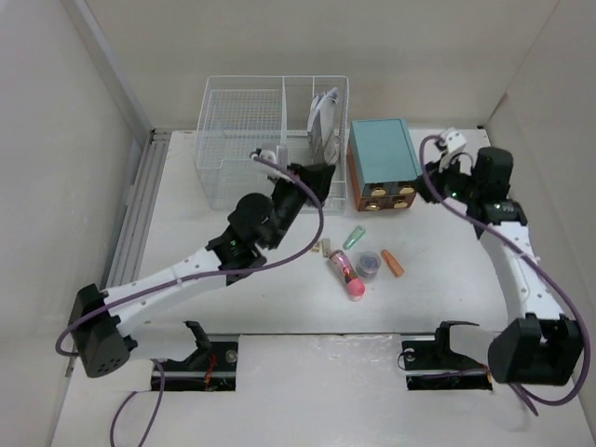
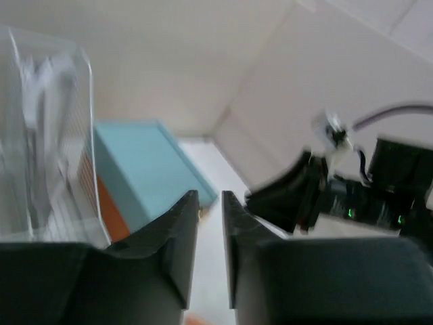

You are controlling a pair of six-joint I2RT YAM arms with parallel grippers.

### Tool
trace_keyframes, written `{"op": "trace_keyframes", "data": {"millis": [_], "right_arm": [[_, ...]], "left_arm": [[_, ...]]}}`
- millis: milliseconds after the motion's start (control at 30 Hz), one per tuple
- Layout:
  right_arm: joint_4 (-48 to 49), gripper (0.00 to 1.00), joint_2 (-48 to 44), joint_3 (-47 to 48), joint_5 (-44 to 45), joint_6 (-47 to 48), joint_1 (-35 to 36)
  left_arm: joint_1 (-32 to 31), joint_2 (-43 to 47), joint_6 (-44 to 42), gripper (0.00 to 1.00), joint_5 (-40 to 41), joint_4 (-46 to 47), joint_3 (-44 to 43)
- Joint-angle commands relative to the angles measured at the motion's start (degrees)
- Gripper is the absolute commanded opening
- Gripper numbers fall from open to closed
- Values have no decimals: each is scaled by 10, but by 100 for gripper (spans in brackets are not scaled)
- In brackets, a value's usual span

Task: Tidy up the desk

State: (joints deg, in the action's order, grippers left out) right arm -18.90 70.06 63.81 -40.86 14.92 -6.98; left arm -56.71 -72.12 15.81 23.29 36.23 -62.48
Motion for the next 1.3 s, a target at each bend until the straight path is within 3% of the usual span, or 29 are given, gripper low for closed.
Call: {"op": "trace_keyframes", "data": {"millis": [0, 33, 100, 133, 167, 233, 333, 367, 467, 600, 667, 867, 1267], "right_arm": [[43, 37, -80, -80, 176, 60, 86], [74, 75, -142, -110, 319, 77, 121], [181, 100, -202, -169, 431, 137, 217], [211, 100, -241, -208, 470, 137, 238], [227, 100, -252, -218, 497, 128, 259], [198, 100, -242, -195, 469, 59, 260], [158, 76, -215, -180, 337, -44, 239], [158, 56, -186, -166, 343, -84, 239], [152, 61, -134, -138, 316, -163, 219], [146, 63, -34, -105, 154, -242, 158], [146, 64, -5, -97, 130, -272, 151], [151, 69, 61, -79, 123, -294, 151], [168, 64, 150, -56, 168, -348, 151]], "left_arm": [[-1, 49, 177, 21, -139, -83, 130], [-1, 65, 198, 31, -139, -83, 162], [-28, 108, 203, 53, -130, -83, 242], [-28, 121, 216, 68, -125, -83, 266], [-28, 133, 228, 73, -125, -83, 311], [-34, 164, 253, 81, -125, -83, 348], [-40, 195, 281, 85, -118, -77, 402], [-40, 201, 289, 85, -112, -77, 414], [-40, 206, 320, 86, -106, -59, 445], [-46, 191, 359, 88, -95, -51, 451], [-46, 175, 375, 88, -95, -37, 451], [-46, 134, 453, 88, -71, -37, 445], [-63, -13, 549, 88, -48, -87, 374]]}}
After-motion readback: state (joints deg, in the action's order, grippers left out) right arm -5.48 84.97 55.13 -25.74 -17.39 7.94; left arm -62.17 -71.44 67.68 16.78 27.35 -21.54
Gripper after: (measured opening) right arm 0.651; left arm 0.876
